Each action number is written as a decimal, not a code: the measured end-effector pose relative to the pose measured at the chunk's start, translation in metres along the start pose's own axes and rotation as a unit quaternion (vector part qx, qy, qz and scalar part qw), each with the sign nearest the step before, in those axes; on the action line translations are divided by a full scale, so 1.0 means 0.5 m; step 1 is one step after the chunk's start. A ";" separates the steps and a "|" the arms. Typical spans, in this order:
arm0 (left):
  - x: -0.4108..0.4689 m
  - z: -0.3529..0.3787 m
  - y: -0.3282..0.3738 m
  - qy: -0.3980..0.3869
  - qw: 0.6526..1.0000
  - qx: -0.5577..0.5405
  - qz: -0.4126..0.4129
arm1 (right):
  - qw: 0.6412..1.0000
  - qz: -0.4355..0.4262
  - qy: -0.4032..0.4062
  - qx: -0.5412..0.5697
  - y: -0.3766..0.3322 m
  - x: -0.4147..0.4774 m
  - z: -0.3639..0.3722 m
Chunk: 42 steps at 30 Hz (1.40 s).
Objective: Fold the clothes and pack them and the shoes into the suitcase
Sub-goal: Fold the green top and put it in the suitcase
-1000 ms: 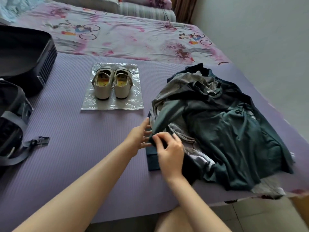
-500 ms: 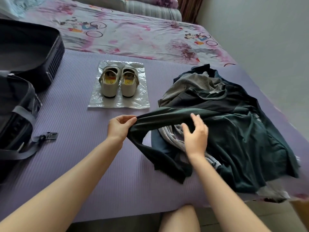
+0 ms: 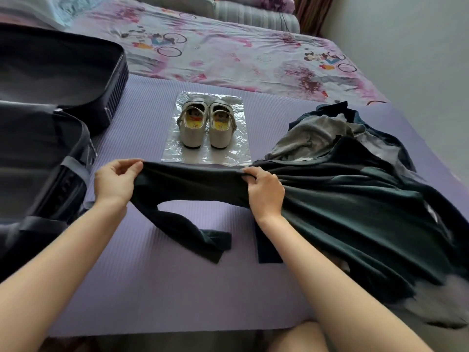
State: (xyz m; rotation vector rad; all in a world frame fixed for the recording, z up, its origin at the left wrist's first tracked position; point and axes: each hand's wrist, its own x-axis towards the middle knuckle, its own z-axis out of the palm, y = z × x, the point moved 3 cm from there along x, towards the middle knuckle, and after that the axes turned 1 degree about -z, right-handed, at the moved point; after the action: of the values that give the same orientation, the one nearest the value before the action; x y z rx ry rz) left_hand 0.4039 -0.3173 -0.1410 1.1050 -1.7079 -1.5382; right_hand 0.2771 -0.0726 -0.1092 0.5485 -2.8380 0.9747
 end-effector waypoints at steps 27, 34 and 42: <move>0.022 0.113 -0.058 -0.287 0.881 0.371 0.053 | 0.978 0.069 -0.161 -0.117 0.162 0.189 0.032; 0.043 0.134 -0.067 -0.259 0.910 0.325 -0.004 | 0.954 0.032 -0.156 -0.253 0.178 0.234 0.038; 0.037 0.135 -0.073 -0.332 0.872 0.358 -0.010 | 0.971 0.005 -0.175 -0.166 0.182 0.222 0.021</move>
State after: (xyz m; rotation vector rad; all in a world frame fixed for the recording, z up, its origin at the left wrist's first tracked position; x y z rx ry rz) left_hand 0.3443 -0.2995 -0.1896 0.9508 -2.9097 -1.4044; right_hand 0.1408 -0.0462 -0.1482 0.7256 -3.2147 0.4146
